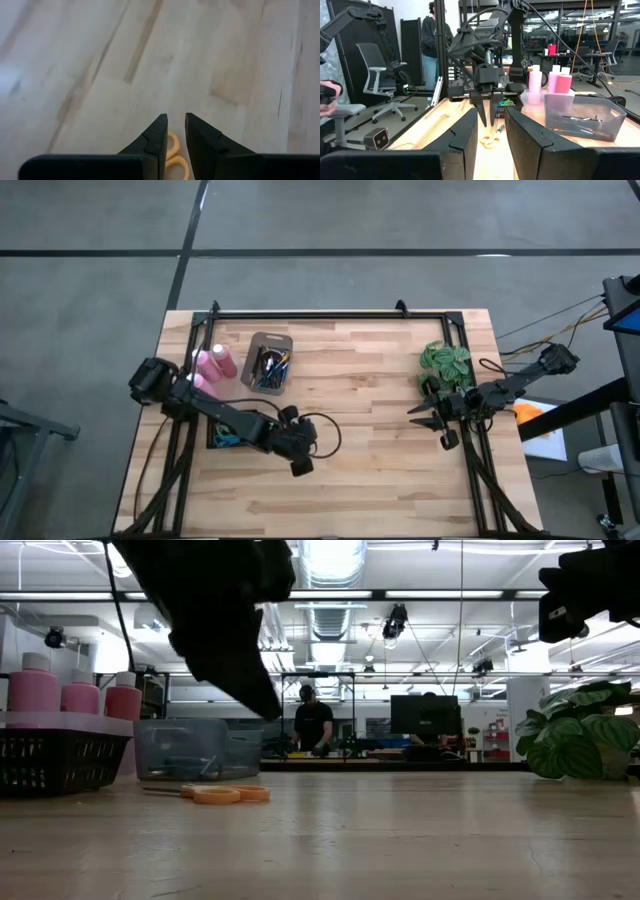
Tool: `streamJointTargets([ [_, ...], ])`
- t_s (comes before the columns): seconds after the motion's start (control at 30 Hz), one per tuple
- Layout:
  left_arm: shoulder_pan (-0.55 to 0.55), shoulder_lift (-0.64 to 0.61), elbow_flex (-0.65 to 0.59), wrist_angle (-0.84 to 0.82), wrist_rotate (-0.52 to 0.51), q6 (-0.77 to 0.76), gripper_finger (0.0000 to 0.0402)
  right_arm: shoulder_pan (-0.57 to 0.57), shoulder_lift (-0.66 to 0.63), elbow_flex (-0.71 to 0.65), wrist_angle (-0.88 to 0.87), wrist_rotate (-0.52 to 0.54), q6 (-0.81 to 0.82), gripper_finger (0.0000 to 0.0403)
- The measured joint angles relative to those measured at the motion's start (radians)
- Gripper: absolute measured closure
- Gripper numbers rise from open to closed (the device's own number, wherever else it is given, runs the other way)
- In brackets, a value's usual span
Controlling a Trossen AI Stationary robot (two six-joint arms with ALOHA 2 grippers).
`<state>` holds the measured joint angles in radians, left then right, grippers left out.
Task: Pick & Place Paint Supplies
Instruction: Put the yellow scissors into the black basket
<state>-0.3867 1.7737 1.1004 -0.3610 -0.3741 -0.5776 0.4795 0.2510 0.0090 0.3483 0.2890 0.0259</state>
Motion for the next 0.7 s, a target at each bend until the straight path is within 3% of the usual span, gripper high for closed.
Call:
streamJointTargets([
  [0.17,0.041,0.003,-0.006,-0.036,0.053,0.026,0.0331,0.0,0.0,0.0,-0.001,0.0,0.0,0.0306],
  [0.33,0.063,0.004,-0.01,-0.046,0.054,0.201,0.0324,0.0,0.0,0.0,-0.001,0.0,0.0,0.0306],
  [0.5,0.074,0.004,-0.012,-0.047,0.11,0.421,0.0284,0.0,0.0,0.0,-0.001,0.0,0.0,0.0306],
  [0.63,0.093,0.004,-0.012,-0.052,0.249,0.506,0.0249,0.0,0.0,0.0,-0.001,0.0,0.0,0.0306],
  [0.7,0.107,0.004,-0.014,-0.059,0.263,0.523,0.0238,0.0,0.0,0.0,-0.001,0.0,0.0,0.0306],
])
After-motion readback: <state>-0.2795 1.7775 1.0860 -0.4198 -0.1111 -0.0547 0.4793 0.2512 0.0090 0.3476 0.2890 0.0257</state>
